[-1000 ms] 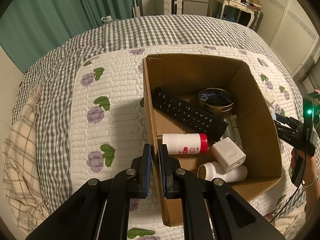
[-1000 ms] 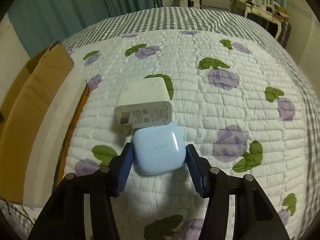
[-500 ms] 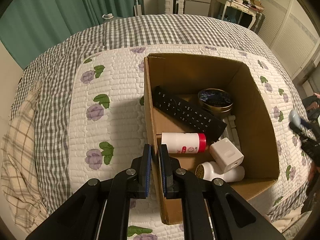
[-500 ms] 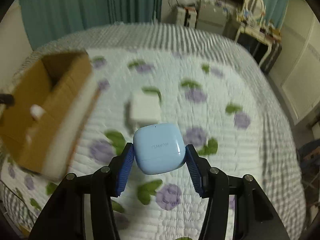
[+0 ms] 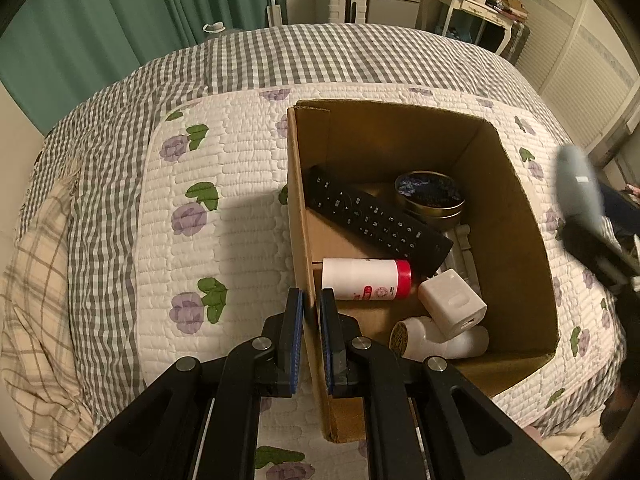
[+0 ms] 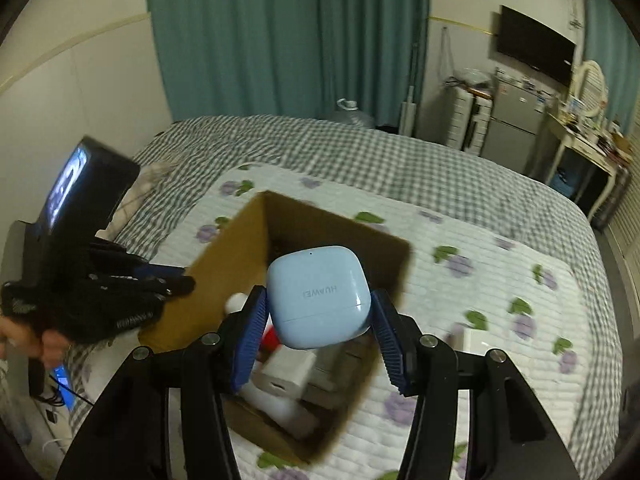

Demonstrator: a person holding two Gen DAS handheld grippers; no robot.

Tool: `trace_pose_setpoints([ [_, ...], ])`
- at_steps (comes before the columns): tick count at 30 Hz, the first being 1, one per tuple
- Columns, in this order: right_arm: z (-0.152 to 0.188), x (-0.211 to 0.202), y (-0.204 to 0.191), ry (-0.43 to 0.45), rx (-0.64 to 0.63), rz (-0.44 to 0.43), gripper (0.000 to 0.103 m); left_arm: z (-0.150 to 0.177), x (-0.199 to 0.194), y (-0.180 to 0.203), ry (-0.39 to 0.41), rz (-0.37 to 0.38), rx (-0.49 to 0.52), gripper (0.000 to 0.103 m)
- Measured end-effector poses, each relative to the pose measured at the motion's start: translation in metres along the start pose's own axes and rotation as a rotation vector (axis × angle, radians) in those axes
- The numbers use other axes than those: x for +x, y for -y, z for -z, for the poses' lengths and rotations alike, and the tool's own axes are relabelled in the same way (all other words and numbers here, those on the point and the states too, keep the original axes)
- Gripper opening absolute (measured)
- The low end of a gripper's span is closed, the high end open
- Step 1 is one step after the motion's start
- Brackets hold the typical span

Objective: Organize rigid objects
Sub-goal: 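Carry the earbud case into the box and release it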

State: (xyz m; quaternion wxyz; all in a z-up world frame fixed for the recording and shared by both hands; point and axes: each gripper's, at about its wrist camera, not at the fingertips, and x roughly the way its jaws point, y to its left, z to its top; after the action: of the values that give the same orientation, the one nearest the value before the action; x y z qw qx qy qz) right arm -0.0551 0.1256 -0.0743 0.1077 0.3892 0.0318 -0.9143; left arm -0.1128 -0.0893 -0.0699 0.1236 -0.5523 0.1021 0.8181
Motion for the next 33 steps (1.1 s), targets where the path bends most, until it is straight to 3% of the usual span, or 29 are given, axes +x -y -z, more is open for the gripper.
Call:
trace_pose_setpoints([
  [12, 0.018, 0.077, -0.012, -0.111, -0.032, 0.051, 0.052, 0.000, 0.000, 0.003, -0.004, -0.012, 0.037, 0.008],
  [26, 0.036, 0.090, -0.011, -0.169, -0.008, 0.061, 0.053, 0.002, 0.001, 0.001, 0.001, 0.002, 0.029, 0.009],
  [30, 0.037, 0.080, -0.010, -0.141, 0.008, 0.052, 0.071, 0.002, 0.001, 0.002, -0.003, 0.000, 0.025, 0.009],
  [33, 0.032, 0.069, -0.009, -0.117, 0.019, 0.047, 0.072, 0.002, 0.001, 0.001, -0.004, 0.005, 0.015, 0.008],
])
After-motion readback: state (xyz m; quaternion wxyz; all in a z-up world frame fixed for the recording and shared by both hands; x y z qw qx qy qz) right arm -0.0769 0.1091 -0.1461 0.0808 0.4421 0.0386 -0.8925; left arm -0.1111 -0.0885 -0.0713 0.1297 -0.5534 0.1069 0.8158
